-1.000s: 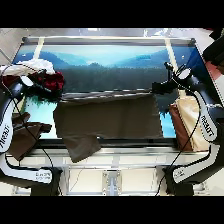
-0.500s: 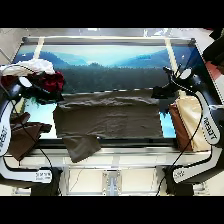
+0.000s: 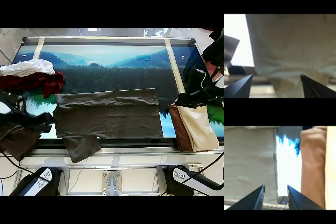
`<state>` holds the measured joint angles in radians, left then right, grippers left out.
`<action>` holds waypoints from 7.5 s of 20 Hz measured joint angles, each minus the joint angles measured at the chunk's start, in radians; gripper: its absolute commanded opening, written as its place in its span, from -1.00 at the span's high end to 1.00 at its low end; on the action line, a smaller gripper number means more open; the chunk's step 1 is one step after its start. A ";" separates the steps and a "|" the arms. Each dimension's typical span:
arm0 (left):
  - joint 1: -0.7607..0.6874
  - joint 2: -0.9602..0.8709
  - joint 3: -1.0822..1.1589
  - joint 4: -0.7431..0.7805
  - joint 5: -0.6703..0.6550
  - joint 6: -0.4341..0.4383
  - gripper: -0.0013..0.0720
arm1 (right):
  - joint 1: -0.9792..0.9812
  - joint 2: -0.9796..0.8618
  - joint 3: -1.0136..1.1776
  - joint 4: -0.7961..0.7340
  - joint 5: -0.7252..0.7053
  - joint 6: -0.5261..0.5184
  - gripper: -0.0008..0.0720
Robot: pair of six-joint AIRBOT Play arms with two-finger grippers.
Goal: Fold the shirts.
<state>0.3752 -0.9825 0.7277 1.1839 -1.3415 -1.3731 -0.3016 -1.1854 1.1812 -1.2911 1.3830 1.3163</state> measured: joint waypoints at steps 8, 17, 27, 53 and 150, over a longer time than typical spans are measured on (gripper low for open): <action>0.015 -0.018 -0.257 -0.037 -0.072 -0.052 -0.62 | -0.021 0.041 -0.042 0.076 -0.081 -0.017 0.02; -0.102 -0.143 -0.340 -0.196 0.070 -0.042 0.15 | -0.022 0.044 -0.044 0.128 -0.092 -0.023 0.03; -0.179 -0.084 -0.346 -0.257 0.134 -0.036 0.94 | -0.155 0.137 -0.075 0.082 -0.044 -0.026 0.02; -0.182 0.046 -0.346 -0.266 0.119 -0.034 0.94 | -0.283 -0.038 -0.674 0.365 -0.219 -0.145 0.11; -0.985 -0.552 0.533 0.140 0.560 -0.190 0.94 | 0.047 -0.234 0.336 0.496 0.361 -0.050 0.96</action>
<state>-0.6102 -1.5341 1.2606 1.3235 -0.7818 -1.5635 -0.2546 -1.4197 1.5173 -0.7948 1.7443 1.2659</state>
